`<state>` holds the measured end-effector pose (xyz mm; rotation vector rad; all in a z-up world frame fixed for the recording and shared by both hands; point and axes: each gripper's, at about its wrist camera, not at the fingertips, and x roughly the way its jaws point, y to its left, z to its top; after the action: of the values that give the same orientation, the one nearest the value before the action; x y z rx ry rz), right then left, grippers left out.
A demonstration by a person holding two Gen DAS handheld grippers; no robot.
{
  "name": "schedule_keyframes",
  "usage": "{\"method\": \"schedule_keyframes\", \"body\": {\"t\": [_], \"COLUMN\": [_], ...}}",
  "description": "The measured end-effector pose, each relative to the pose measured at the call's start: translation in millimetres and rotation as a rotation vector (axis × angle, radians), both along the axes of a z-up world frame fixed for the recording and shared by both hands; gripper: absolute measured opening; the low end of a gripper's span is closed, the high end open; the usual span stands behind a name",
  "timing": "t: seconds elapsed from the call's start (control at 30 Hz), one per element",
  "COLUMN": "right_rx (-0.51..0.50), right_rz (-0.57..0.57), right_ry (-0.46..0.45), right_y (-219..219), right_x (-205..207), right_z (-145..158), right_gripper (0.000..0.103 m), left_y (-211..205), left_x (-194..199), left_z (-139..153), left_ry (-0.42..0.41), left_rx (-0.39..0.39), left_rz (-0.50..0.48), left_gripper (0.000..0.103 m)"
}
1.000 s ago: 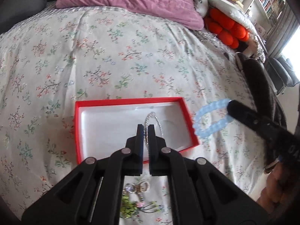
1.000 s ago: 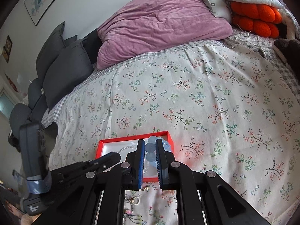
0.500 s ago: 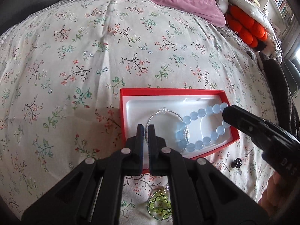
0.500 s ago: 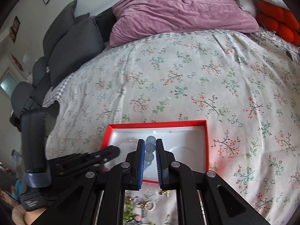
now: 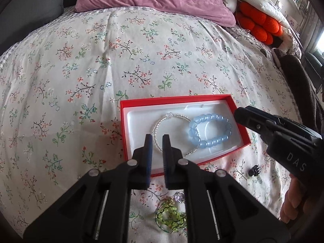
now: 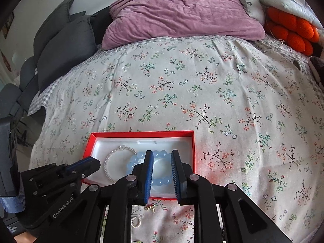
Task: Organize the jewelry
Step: 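Open both tools to release the bracelets into the box, then withdraw both tools from the box back toward the remaining jewelry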
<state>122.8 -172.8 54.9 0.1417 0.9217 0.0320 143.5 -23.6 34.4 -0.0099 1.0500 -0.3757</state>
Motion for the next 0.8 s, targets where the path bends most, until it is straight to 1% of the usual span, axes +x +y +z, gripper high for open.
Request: {"method": "schedule_keyframes", "body": {"t": [0.03,0.07,0.1,0.13,0.2,0.27,0.33,0.4,0.47,0.5,0.53,0.67,0.73,0.8], "right_rx": [0.003,0.003,0.006,0.011,0.005,0.002,-0.007,-0.016,-0.023,-0.028,-0.033,-0.067,-0.092,-0.116], "right_rz": [0.001,-0.001,-0.003,-0.004,0.004,0.007,0.003,-0.008,-0.022,-0.030,-0.035,-0.018,-0.003,0.014], "right_ry": [-0.001,-0.004,-0.015,-0.033,-0.048,-0.055,-0.057,-0.051,-0.046,-0.043,-0.039,-0.034,-0.037,-0.027], "right_y": [0,0,0,-1,-1,-3,-5,-9,-13,-16,-17,-17,-16,-15], "right_x": [-2,-4,-7,-12,-18,-24,-30,-35,-40,-44,-47,-58,-64,-69], "right_z": [2,4,7,11,18,23,26,26,26,26,25,26,27,25], "right_gripper": [0.037,0.047,0.066,0.070,0.070,0.070,0.070,0.071,0.073,0.074,0.076,0.081,0.084,0.084], "left_y": [-1,-1,-1,-1,-1,0,1,4,7,8,10,20,26,33], "left_x": [-2,-5,-7,-9,-14,-19,-26,-33,-39,-42,-44,-49,-51,-54], "left_z": [3,5,7,9,11,12,14,15,14,13,13,13,13,14], "left_ry": [-0.007,-0.015,-0.020,-0.021,-0.016,-0.016,-0.016,-0.009,0.016,0.030,0.038,0.035,0.041,0.045], "left_rx": [0.001,0.006,0.009,0.009,0.005,0.006,0.015,0.013,0.009,0.014,0.022,0.058,0.070,0.071], "left_rz": [-0.002,-0.002,-0.004,-0.009,-0.018,-0.019,-0.011,-0.005,-0.001,0.003,0.009,0.050,0.075,0.097], "left_gripper": [0.027,0.031,0.038,0.041,0.045,0.053,0.063,0.065,0.071,0.079,0.083,0.086,0.092,0.097]}}
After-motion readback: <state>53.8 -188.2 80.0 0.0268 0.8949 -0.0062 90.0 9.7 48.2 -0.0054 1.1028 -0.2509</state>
